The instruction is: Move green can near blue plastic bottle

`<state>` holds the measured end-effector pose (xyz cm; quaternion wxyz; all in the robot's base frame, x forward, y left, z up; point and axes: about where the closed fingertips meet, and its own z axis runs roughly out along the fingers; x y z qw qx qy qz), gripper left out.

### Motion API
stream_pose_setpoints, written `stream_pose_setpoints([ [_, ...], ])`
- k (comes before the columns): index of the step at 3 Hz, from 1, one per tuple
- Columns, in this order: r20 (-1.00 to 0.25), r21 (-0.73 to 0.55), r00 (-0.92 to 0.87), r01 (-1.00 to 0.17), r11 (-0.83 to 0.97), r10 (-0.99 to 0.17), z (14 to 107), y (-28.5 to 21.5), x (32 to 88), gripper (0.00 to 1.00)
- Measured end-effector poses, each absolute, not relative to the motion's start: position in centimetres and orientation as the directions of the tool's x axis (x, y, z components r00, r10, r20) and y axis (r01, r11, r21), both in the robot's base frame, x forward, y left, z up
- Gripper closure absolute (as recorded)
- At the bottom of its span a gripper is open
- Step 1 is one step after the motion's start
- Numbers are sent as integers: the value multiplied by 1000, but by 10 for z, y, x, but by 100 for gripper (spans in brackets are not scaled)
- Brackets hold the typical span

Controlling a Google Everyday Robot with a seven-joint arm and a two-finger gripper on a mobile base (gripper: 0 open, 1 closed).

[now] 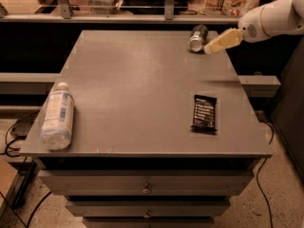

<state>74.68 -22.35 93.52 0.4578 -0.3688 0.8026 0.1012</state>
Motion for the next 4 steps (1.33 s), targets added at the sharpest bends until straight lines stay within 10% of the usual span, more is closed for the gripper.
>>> stream_pose_setpoints([
  [4, -925, 5, -309, -591, 806, -221, 919, -189, 809, 0],
])
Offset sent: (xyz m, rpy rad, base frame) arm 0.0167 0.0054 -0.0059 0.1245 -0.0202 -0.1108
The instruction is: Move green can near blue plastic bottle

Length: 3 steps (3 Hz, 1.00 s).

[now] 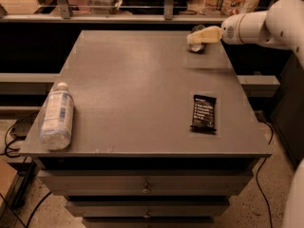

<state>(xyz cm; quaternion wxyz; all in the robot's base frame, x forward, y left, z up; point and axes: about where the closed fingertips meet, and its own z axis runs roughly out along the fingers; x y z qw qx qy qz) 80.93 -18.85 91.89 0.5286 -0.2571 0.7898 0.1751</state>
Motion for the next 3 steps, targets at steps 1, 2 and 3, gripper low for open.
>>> stream_pose_setpoints([
  [1, -946, 74, -302, -550, 832, -115, 904, -175, 845, 0],
  [2, -954, 110, -295, -525, 844, -59, 896, -172, 864, 0],
  [3, -957, 141, -290, -489, 861, -8, 886, -175, 881, 0],
])
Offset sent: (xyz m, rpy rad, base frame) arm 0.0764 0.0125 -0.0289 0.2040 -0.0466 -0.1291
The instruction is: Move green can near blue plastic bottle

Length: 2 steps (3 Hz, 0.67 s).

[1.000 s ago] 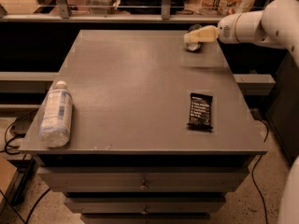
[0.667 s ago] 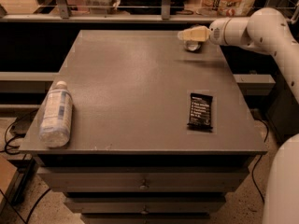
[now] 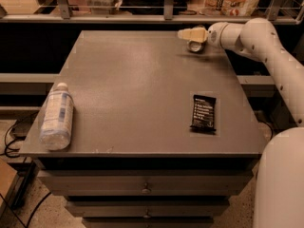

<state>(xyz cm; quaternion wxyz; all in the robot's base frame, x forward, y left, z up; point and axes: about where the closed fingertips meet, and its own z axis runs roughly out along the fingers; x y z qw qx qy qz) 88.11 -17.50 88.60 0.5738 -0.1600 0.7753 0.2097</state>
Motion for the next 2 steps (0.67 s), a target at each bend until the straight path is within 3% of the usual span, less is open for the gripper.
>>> stream_pose_setpoints([
  [1, -950, 168, -312, -462, 871, 18, 870, -174, 894, 3],
  [2, -944, 174, -329, -454, 874, 17, 862, -173, 897, 26],
])
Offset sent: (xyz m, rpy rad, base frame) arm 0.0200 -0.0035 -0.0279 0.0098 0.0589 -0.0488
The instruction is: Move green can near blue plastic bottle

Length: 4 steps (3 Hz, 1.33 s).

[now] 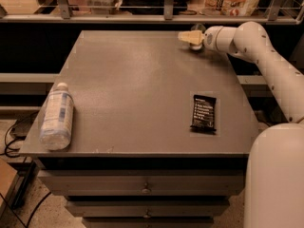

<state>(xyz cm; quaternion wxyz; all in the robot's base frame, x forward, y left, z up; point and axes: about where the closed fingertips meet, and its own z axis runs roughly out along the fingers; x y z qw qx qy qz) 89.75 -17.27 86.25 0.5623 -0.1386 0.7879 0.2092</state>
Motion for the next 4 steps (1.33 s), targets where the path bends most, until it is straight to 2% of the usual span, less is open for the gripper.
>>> stream_pose_setpoints([
  [1, -940, 149, -341, -445, 883, -13, 864, -173, 894, 57],
  [2, -942, 110, -331, -453, 885, -53, 872, -170, 888, 80],
  [3, -955, 38, -268, -530, 847, -125, 914, -150, 873, 100],
  [4, -951, -79, -179, -644, 761, -250, 954, -118, 845, 100],
])
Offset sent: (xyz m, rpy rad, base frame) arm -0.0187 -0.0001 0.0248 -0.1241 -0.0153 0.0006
